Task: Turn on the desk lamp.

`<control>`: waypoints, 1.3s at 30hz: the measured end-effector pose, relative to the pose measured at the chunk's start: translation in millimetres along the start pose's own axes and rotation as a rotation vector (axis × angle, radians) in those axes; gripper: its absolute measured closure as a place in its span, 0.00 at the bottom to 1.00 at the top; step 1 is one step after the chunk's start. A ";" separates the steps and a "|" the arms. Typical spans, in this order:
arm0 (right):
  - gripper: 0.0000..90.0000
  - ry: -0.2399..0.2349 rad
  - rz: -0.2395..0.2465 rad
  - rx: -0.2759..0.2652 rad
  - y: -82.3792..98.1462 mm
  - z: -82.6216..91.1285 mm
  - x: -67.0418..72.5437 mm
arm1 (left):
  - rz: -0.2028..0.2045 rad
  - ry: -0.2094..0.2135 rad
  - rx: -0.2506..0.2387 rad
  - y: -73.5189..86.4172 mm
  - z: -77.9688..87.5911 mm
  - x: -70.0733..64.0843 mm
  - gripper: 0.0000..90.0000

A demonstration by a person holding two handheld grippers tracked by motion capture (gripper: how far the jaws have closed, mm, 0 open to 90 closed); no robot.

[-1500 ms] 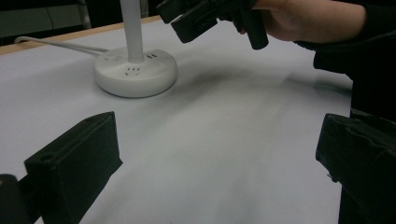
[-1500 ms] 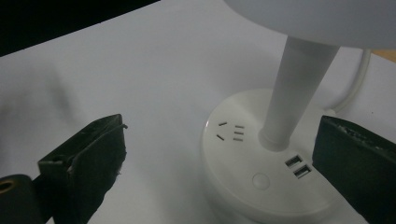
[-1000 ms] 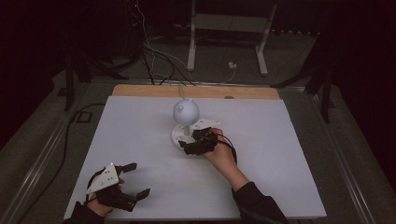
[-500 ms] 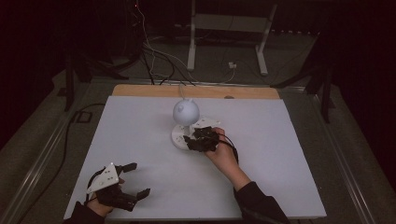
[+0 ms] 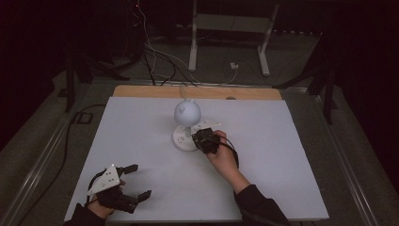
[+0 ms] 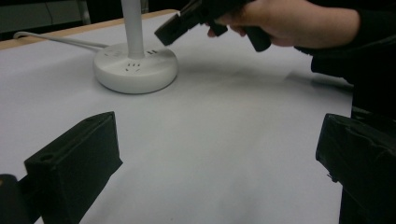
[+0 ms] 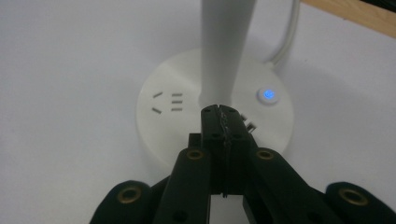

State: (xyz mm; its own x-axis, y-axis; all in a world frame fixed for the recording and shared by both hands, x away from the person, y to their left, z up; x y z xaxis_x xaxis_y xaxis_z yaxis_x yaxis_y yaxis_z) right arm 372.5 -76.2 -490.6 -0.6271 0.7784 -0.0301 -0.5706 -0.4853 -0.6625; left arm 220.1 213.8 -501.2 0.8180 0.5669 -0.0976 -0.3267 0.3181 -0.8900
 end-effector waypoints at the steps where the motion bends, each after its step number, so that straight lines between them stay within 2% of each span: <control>1: 1.00 0.004 -0.001 0.007 1.0 -1.8 1.4 | 0.001 -0.001 0.000 0.1 0.0 0.0 0.00; 10: 1.00 0.023 0.022 0.012 2.0 -8.9 7.8 | -0.002 0.001 0.001 0.0 0.2 -0.1 0.00; 25: 1.00 0.031 0.010 0.022 3.2 -13.4 5.7 | -0.001 0.000 0.002 0.3 0.4 0.0 0.00; 39: 1.00 0.035 0.025 0.020 4.0 -14.4 5.7 | -0.001 0.001 0.001 0.1 -0.1 -0.1 0.00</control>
State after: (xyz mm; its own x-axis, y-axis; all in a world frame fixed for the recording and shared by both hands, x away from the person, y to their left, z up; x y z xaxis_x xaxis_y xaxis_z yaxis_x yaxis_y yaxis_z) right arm 374.3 -67.9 -504.3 -0.6225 0.7792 -0.0726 -0.5658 -0.5122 -0.6461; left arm 220.0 213.6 -501.3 0.8186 0.5660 -0.0976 -0.3269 0.3194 -0.8894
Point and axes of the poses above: each handheld gripper's, and its own axes: z roughly backward along the jaws, y roughly out of its underside, x roughly to its left, the point moved 1 cm from there along -z, roughly forward along the jaws, and after that the axes turned 6 degrees about x, right-handed, at the moved point
